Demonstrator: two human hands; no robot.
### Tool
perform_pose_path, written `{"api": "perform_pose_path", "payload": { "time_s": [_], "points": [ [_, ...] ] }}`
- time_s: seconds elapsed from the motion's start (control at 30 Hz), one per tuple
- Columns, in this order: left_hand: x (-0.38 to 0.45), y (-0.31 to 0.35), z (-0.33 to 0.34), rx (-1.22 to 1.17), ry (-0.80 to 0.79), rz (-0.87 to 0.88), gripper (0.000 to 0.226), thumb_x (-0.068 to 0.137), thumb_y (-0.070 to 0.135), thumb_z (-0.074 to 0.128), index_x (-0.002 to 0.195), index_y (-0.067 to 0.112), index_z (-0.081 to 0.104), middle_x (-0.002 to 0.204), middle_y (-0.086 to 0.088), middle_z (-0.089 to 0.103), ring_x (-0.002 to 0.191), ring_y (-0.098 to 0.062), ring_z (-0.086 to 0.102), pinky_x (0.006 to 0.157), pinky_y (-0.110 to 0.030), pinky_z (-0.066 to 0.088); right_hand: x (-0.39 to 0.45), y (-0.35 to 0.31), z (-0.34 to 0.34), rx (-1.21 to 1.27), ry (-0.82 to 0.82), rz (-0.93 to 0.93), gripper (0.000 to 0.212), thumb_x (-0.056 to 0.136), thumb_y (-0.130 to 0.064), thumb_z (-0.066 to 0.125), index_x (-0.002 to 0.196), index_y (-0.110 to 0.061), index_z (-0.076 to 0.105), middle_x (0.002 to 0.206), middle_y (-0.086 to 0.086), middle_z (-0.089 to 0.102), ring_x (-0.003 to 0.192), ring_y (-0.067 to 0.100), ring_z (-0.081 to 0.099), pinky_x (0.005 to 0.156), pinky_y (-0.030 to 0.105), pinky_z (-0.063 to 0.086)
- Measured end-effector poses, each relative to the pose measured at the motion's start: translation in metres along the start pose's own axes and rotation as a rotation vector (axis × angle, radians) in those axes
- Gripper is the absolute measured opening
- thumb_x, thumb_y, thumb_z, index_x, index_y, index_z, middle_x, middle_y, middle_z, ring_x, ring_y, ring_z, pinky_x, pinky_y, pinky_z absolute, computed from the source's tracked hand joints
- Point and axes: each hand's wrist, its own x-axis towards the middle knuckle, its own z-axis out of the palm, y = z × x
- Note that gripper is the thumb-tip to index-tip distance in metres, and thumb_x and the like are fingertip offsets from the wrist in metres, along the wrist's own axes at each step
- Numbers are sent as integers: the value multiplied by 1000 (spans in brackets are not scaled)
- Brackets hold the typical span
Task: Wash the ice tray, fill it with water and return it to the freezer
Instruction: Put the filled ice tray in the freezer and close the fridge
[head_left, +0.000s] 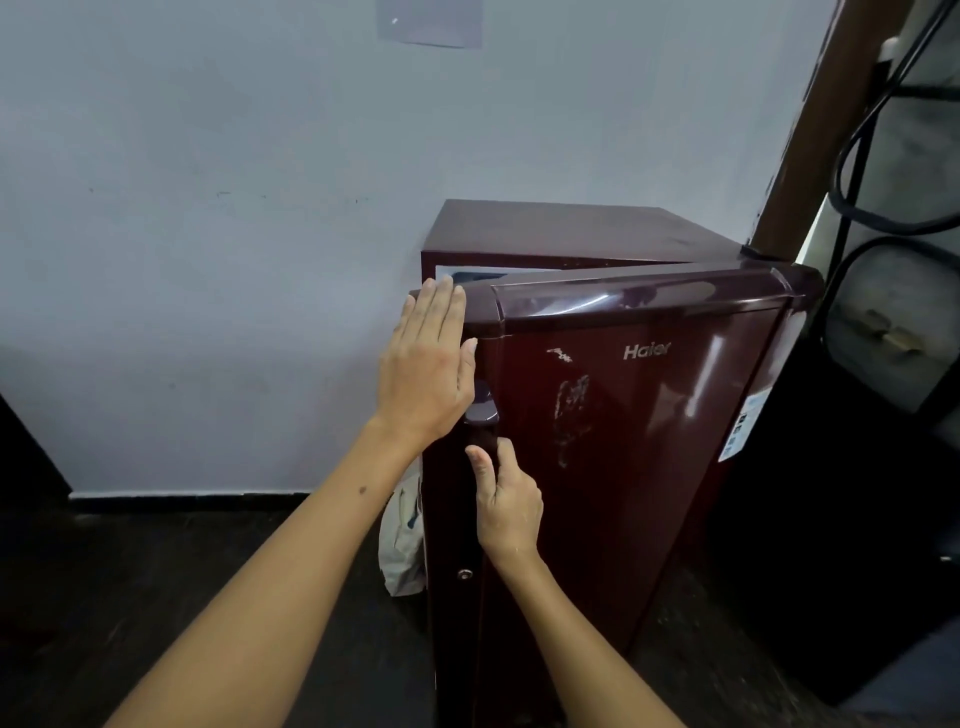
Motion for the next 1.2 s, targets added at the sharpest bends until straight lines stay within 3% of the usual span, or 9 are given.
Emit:
{"api": "perform_pose_path", "payload": {
  "time_s": [0.13,0.33,0.63,0.83,1.07,1.2],
  "points": [
    [13,-17,14,-27,-23,-1,56,96,29,30,142,-1,39,150,-19,36,141,-32,30,118,-43,21,19,-1,15,-17,5,7,82,74,-76,15,105,-12,54,46,-10,37,38,5,37,47,20,34],
    [30,-33,31,-55,-49,-20,59,94,33,29,142,-1,38,151,-19,35,142,-33,28,117,-42,22,42,0,35,-17,-1,22,87,76,-76,16,115,-8,55,48,-11,39,42,3,39,56,33,47],
    [51,-52,54,-98,-92,-37,63,93,35,26,143,-2,34,152,-19,31,144,-33,24,118,-43,21,71,2,55,29,-7,60,97,73,-82,17,124,-8,54,54,-12,45,54,9,47,58,33,45],
    [62,-61,64,-118,-112,-36,59,96,30,35,146,0,30,155,-16,25,146,-30,18,119,-42,20,87,5,61,39,-27,97,60,92,-56,42,127,-9,53,58,-9,49,58,10,52,60,27,40],
    [69,-68,68,-117,-135,-17,58,99,26,41,148,1,24,158,-13,19,147,-27,11,119,-39,18,99,11,66,115,-40,110,56,93,-53,46,114,-2,58,58,-12,47,50,3,44,49,15,32],
    [70,-72,72,-121,-134,-13,59,98,28,40,148,1,25,158,-14,19,147,-28,12,120,-40,17,102,13,66,118,-60,115,55,94,-51,47,124,-7,56,67,-9,53,60,4,49,53,13,34]
  ]
}}
